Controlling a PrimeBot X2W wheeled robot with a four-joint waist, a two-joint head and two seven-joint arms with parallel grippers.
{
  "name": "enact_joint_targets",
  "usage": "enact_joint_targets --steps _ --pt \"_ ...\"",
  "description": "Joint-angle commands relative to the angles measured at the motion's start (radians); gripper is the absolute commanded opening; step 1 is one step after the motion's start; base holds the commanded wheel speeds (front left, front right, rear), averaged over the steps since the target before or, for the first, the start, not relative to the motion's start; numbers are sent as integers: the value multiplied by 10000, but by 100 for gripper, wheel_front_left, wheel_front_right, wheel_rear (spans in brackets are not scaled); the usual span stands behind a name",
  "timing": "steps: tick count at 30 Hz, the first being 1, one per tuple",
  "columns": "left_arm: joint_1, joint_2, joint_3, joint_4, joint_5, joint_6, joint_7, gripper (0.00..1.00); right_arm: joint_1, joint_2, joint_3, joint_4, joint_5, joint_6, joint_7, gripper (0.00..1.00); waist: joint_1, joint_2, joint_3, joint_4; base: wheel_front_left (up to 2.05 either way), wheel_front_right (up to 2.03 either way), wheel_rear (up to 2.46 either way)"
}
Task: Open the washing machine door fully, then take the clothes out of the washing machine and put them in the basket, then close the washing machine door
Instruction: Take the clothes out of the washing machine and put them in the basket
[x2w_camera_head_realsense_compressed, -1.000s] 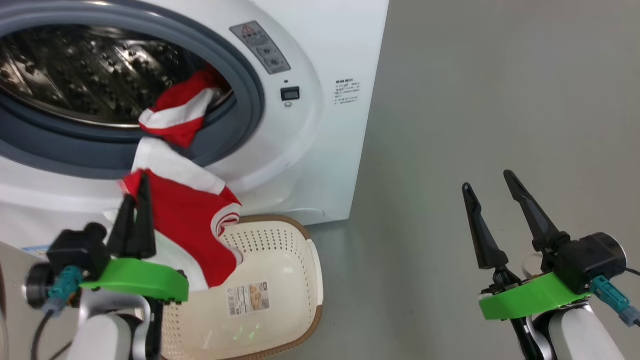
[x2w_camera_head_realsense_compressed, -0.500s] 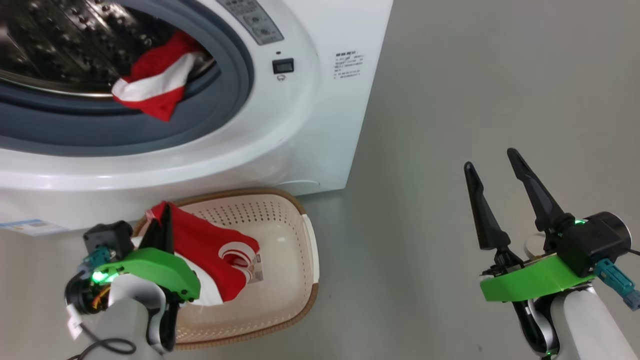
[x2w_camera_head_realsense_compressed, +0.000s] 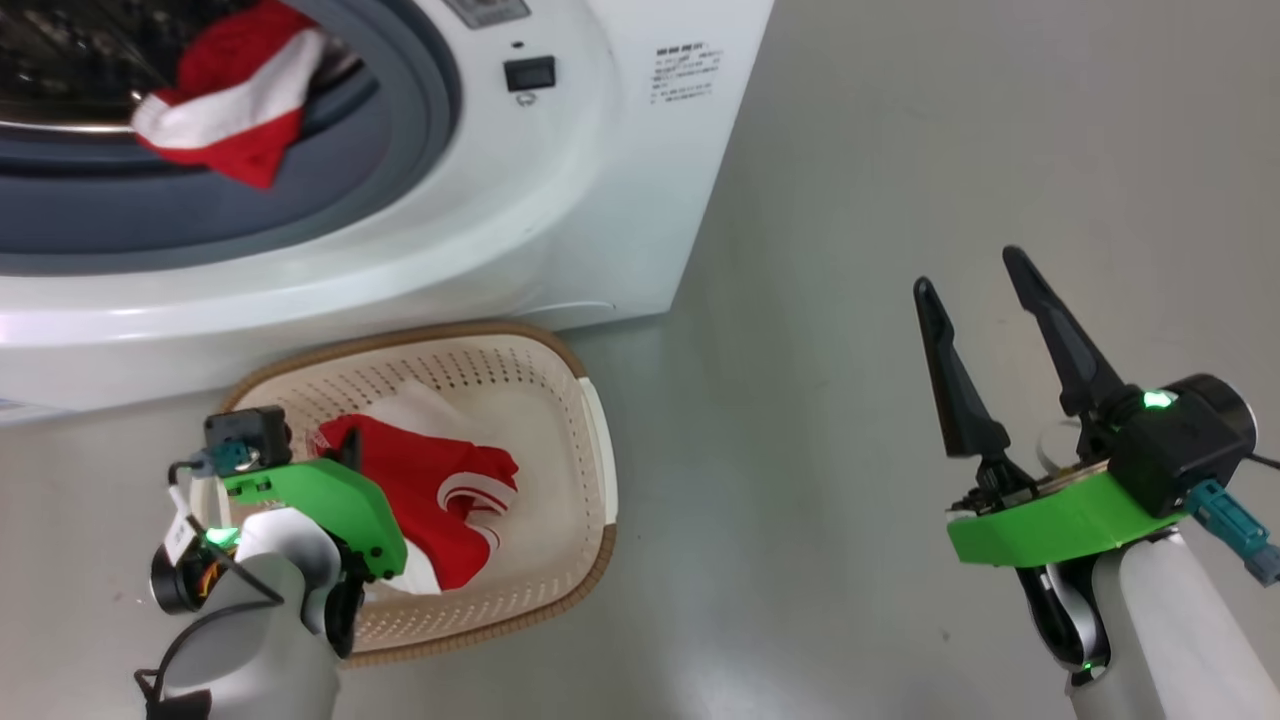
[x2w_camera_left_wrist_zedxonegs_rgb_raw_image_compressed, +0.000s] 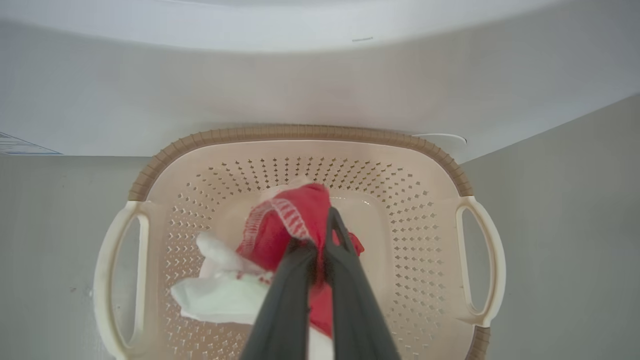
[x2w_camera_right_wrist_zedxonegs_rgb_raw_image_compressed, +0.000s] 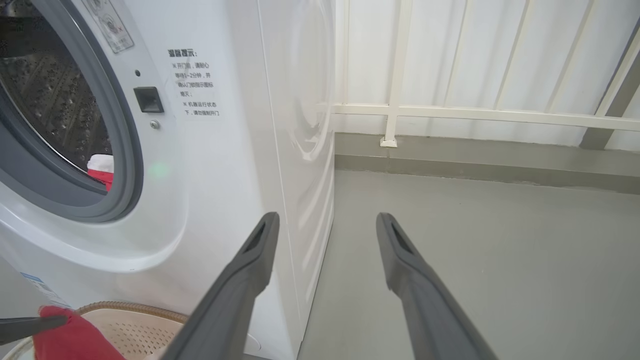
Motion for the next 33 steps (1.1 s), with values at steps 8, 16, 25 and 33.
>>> enact_joint_targets --steps 8,16,25,33 --pt "-399 278 32 876 -10 -81 417 0 -371 -24 344 -288 203 65 -63 100 0 0 748 -441 0 0 0" --pt "-599 321 -172 1081 29 -63 601 27 -476 36 326 -236 249 65 -63 100 0 0 864 -572 0 0 0" --pt "-582 247 -161 1071 -237 -360 -491 100 -352 85 127 -105 235 65 -63 100 0 0 130 -346 0 0 0" --pt "-102 208 -269 548 -337 -629 -1487 100 -29 139 -99 11 248 65 -63 100 0 0 -799 -43 0 0 0"
